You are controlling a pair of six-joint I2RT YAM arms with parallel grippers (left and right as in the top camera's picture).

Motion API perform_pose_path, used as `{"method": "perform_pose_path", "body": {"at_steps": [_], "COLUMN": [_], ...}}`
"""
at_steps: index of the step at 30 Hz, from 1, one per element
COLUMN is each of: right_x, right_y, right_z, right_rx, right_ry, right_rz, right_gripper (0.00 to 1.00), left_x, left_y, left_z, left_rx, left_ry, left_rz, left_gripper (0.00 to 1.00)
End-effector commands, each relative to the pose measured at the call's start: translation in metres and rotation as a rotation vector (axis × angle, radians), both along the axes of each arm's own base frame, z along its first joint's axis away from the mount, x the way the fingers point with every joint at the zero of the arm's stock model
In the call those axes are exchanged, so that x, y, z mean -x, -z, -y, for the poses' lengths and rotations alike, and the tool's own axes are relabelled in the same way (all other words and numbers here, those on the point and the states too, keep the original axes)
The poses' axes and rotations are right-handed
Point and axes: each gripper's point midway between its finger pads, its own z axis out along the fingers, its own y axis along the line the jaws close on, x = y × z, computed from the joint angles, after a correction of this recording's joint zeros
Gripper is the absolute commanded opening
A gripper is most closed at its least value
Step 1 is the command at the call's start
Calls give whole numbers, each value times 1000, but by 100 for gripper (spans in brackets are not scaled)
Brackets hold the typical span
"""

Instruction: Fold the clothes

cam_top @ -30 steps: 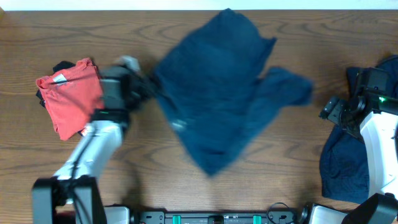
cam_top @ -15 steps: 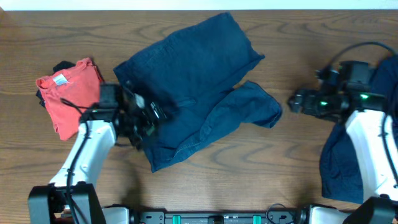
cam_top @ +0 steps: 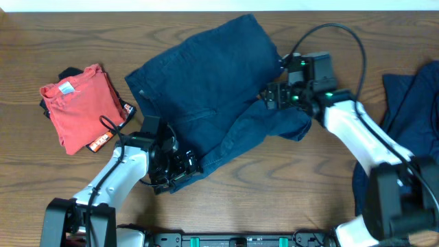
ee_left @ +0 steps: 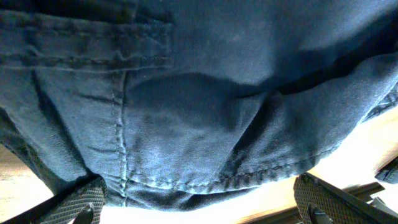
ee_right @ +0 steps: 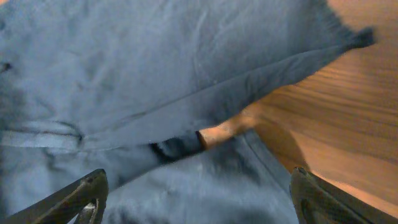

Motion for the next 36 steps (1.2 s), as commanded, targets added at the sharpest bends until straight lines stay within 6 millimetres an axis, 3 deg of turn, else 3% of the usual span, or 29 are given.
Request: {"method": "perform_pose_path", "body": {"at_steps": [1,4,7,11,13,15,20,21,22,25,30,32,36], "right_x": [-8,-12,-12,-9,-9,-9,-8,-8,-8,-12,-14,2,68], "right_y": [31,58,72,79,78,78,79,78,77,64,8,-10,-25], "right_z": [0,14,11,12,11,11,11,10,11,15,43,56,82], "right_rx": [21,54,42,50,49,49,46,42,41,36,14,20,83], "right_ry": [87,211,211,210,210,210,205,203,205,216,278,303,346], "right_rz": [-60,-115,-142,-163,-160,-160,-167,-167,-166,-137,-58,-81,-261], "right_gripper": [87,89,89,89,84,67,10,1,1,1,1,1,1], "left_x": [9,7,5,3,1,0,0,0,-1,-1,0,0,3], "left_y": [12,12,13,13,13,12,12,12,12,12,12,12,12], "left_z": [-4,-4,-4,-3,-3,-3,-3,-3,-3,-3,-3,-3,-3], "left_rx": [-31,-29,-28,-26,-25,-24,-23,-23,-23,-23,-23,-23,-26], "left_ry": [16,16,16,16,16,16,16,16,16,16,16,16,16], "left_rz": [-13,-5,3,14,22,25,26,26,29,29,28,27,11], "left_gripper": [98,98,98,98,98,98,98,98,98,98,98,98,98]}}
